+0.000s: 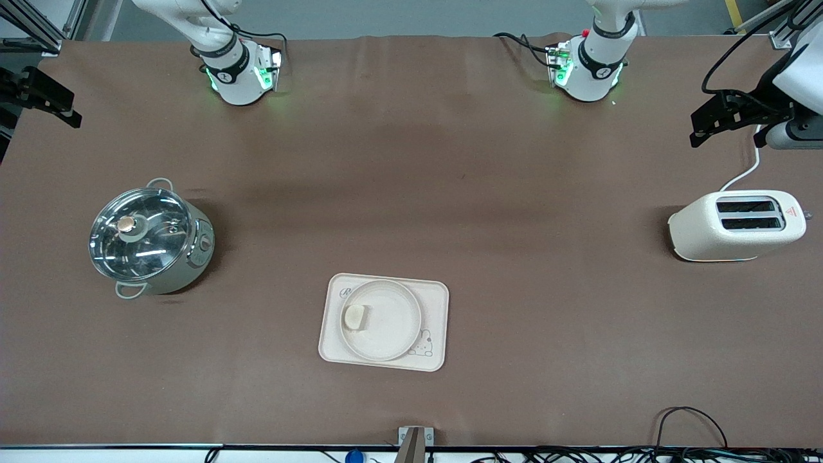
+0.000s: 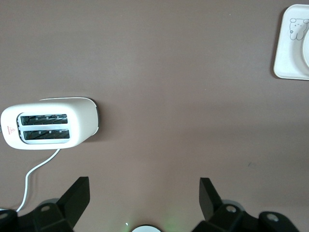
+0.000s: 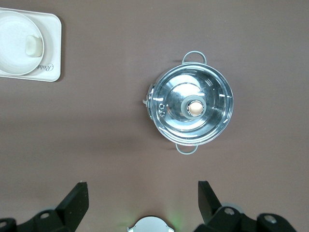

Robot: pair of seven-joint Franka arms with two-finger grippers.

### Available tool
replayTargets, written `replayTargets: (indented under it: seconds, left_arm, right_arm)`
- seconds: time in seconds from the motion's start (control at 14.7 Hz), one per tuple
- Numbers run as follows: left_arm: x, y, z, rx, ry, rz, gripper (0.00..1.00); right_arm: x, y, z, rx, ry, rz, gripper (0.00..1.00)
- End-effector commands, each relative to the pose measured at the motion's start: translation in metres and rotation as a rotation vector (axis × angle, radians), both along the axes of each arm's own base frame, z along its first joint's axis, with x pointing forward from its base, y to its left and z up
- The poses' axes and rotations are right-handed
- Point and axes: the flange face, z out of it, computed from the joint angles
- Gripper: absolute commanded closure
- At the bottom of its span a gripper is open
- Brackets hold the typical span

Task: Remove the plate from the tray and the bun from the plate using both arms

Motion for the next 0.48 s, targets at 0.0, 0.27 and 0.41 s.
replayTargets:
  seconds: [0.0, 0.27, 0.41]
  left_arm:
    - [0.0068, -0.001, -0.0061, -0.021, 0.024, 0.001, 0.0]
    - [0.0114, 0.0036, -0.0107, -0.011, 0.03, -0.007, 0.0]
    - [0.0129, 0.0028, -0.0117, -0.012, 0.03, -0.004, 0.0]
  right_arm:
    - [-0.0073, -0.0025, 0.0013, 0.01, 0.005, -0.012, 0.0]
    - [-0.007, -0.0033, 0.0008, 0.01, 0.005, -0.013, 0.0]
    - [-0.0057, 0.0012, 0.0001, 0.046, 0.005, -0.005, 0.0]
